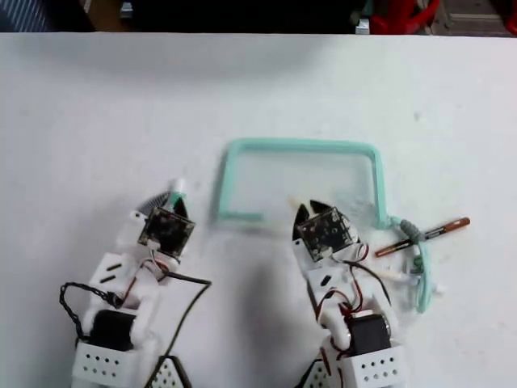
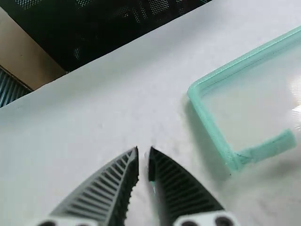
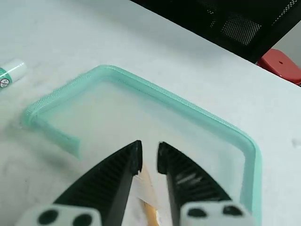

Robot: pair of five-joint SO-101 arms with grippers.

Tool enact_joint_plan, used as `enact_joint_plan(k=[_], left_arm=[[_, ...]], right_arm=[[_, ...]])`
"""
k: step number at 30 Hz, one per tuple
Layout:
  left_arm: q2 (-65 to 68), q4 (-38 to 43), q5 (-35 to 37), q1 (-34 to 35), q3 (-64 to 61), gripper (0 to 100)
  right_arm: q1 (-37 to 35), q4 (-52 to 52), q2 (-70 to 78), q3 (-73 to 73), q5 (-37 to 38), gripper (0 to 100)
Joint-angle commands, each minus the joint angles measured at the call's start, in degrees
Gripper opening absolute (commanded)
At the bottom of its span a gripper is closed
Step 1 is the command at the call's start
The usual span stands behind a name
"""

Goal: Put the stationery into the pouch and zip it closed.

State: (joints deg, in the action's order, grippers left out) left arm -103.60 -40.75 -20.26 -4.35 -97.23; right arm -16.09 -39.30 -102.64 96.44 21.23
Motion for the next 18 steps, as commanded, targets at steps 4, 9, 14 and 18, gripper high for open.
enact_joint_plan(k=[4, 9, 14, 18], left_arm=[[-0.75, -0.09, 0.26, 0.4, 2.46, 2], [-0.75, -0.18, 0.44, 0.4, 2.9, 9], [-0.75, -0.53, 0.35, -1.1, 2.81, 14], [-0.75, -1.14, 0.26, -1.1, 2.81, 14]], right_arm=[[0.13, 0.31, -0.57, 0.35, 0.18, 18.6], [0.13, 0.31, -0.57, 0.35, 0.18, 23.3], [0.22, 0.31, -0.66, 0.35, 0.18, 25.2], [0.22, 0.04, -0.66, 0.35, 0.53, 24.5]])
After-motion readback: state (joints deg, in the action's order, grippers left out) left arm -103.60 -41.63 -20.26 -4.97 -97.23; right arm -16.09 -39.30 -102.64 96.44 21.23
